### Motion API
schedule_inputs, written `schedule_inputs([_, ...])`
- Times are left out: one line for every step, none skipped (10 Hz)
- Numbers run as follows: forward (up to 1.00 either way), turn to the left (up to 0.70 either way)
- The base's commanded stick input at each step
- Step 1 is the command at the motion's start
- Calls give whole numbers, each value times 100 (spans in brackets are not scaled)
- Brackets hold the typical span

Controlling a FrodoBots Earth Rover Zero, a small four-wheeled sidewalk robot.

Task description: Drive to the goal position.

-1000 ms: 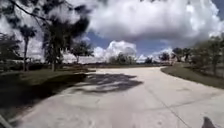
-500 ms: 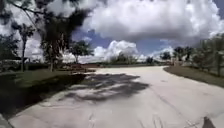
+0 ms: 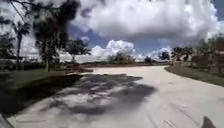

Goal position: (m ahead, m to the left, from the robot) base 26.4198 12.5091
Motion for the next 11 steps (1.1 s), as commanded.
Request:
schedule_inputs([85, 0])
schedule_inputs([85, 0])
schedule_inputs([85, 0])
schedule_inputs([85, 0])
schedule_inputs([85, 0])
schedule_inputs([85, 0])
schedule_inputs([85, 0])
schedule_inputs([85, 0])
schedule_inputs([85, 0])
schedule_inputs([85, 0])
schedule_inputs([85, 0])
